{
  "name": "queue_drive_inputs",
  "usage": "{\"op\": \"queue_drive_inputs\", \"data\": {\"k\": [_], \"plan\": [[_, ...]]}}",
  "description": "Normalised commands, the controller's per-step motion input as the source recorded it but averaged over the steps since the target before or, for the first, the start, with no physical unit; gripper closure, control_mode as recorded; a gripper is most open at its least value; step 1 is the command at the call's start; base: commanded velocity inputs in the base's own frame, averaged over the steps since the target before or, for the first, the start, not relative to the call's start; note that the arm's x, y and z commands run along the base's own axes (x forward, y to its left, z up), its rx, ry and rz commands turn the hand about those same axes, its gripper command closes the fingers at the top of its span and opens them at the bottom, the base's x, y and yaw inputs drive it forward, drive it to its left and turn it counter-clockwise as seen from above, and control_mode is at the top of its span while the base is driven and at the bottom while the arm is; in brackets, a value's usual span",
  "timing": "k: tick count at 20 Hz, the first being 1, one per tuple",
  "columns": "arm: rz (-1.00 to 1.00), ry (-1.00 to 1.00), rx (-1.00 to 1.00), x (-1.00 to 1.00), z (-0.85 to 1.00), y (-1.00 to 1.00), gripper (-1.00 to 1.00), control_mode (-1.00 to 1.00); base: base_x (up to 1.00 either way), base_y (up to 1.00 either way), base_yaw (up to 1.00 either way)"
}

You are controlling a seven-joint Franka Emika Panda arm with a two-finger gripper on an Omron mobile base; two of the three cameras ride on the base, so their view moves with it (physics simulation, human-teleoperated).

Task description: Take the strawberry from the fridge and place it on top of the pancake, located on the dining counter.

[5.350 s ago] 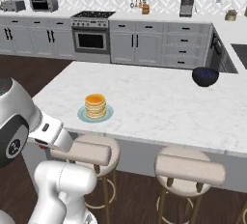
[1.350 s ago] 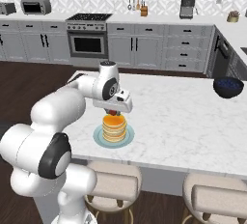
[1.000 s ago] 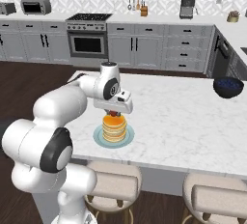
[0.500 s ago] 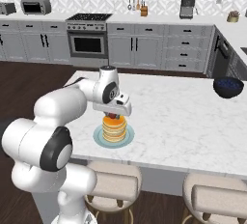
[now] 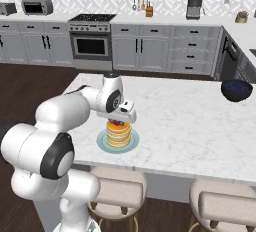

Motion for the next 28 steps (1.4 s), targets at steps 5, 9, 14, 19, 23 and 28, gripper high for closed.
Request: {"op": "queue_drive_inputs", "data": {"k": [5,9,14,19,23,28], "plan": [[0.0,-0.02,0.01,0.01,-0.07,0.0,1.0,-1.0,0.0,0.0,0.0],[0.0,0.0,0.01,0.01,-0.1,0.0,1.0,-1.0,0.0,0.0,0.0],[0.0,0.0,0.01,0.09,0.0,0.0,1.0,-1.0,0.0,0.0,0.0],[0.0,0.0,0.0,0.05,0.0,0.0,1.0,-1.0,0.0,0.0,0.0],[0.0,0.0,0.0,0.01,0.0,0.0,1.0,-1.0,0.0,0.0,0.0],[0.0,0.0,0.0,0.0,0.0,0.0,1.0,-1.0,0.0,0.0,0.0]]}}
